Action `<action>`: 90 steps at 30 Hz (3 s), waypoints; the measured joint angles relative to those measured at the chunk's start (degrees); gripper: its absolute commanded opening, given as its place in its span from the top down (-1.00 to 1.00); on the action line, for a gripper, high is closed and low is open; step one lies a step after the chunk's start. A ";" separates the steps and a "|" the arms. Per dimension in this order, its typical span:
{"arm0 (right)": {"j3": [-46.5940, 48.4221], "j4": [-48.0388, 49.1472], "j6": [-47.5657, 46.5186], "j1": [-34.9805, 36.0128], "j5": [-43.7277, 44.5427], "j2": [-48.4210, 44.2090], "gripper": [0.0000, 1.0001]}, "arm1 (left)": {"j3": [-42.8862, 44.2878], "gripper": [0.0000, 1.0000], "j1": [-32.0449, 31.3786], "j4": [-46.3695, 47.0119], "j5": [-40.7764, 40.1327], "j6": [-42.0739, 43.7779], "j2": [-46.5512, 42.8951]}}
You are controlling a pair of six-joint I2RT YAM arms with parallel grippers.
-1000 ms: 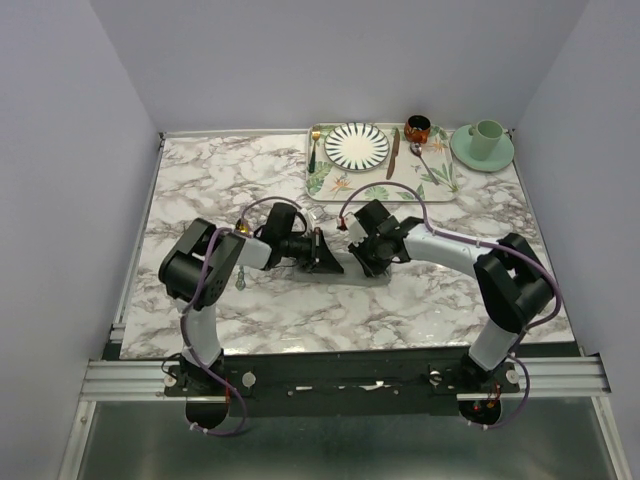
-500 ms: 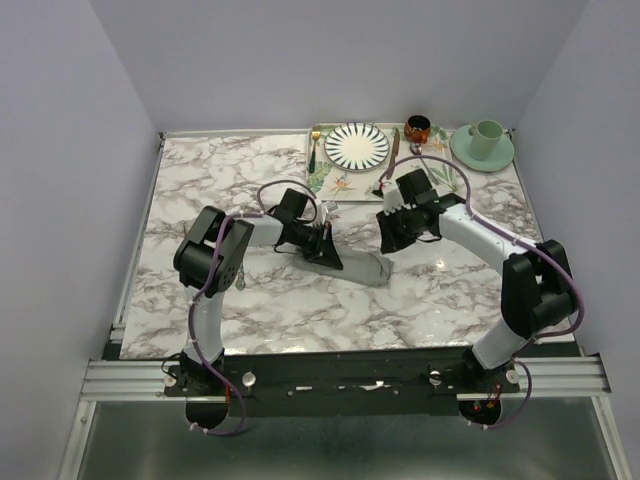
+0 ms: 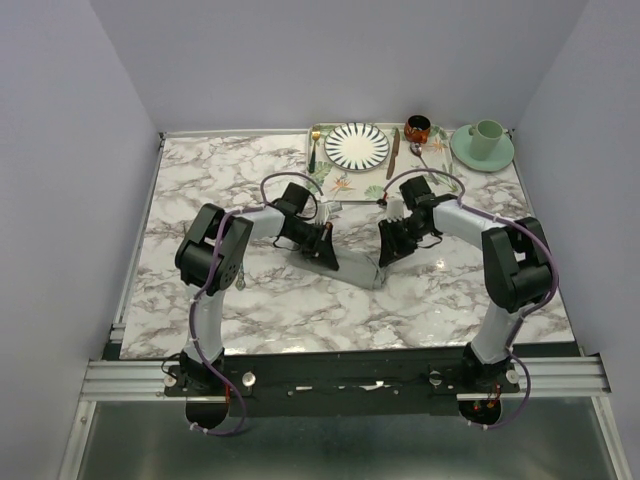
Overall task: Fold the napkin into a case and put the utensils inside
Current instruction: Stuff the top corner of the smaller-rectangle-folded napkin into the folded napkin.
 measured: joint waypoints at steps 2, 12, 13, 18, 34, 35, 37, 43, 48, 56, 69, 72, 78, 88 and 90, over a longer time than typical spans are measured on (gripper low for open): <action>-0.02 0.04 0.17 -0.07 -1.40 0.55 0.40 | -0.33 0.99 0.09 0.02 0.20 0.09 -0.17; -2.51 0.85 0.68 -0.07 -4.39 0.33 0.40 | -12.50 0.94 -0.52 16.52 1.20 -14.67 -5.66; -2.62 0.92 0.70 -0.07 -4.50 0.22 0.39 | -13.20 0.93 -0.94 18.51 1.22 -16.50 -5.79; -3.02 1.07 0.90 -0.07 -4.83 0.04 0.39 | -16.37 0.91 -3.37 27.74 1.31 -24.46 -6.01; -4.15 1.18 1.25 -0.09 -6.78 -0.42 0.33 | -15.41 1.00 -8.37 47.69 -0.24 -43.10 2.47; -4.26 1.27 1.25 -0.11 -6.95 -0.42 0.32 | -15.34 1.00 -8.41 48.17 -0.17 -43.80 2.84; -4.46 1.46 1.25 -0.11 -7.32 -0.44 0.32 | -15.23 1.00 -8.50 49.00 -0.13 -44.70 3.15; -5.27 1.97 1.25 -0.37 -8.37 -0.55 0.33 | -15.21 1.00 -8.92 50.36 -0.35 -45.48 3.56; -5.77 2.49 1.25 -0.48 -8.74 -0.83 0.30 | -15.19 1.00 -9.38 49.66 -1.73 -45.40 3.15; -6.32 2.56 1.44 -0.46 -9.03 -1.57 0.14 | -13.55 1.00 -11.82 44.89 -6.99 -43.71 1.62; -6.99 1.97 1.51 -0.83 -8.57 -3.56 0.16 | -13.49 1.00 -11.89 42.69 -9.31 -44.39 0.83; -6.97 0.98 1.51 -1.25 -8.59 -4.70 0.24 | -13.70 1.00 -11.89 42.62 -9.79 -43.78 0.31; -6.91 0.35 1.51 -1.44 -9.35 -6.56 0.31 | -15.98 1.00 -11.72 45.70 -9.97 -43.76 -1.01; -6.23 0.15 2.51 -1.88 -10.05 -3.78 0.31 | -18.69 1.00 -12.00 52.87 -9.70 -47.28 -2.58; -6.21 0.11 3.19 -2.56 -10.58 -2.16 0.30 | -18.69 1.00 -12.26 53.51 -9.66 -47.60 -2.58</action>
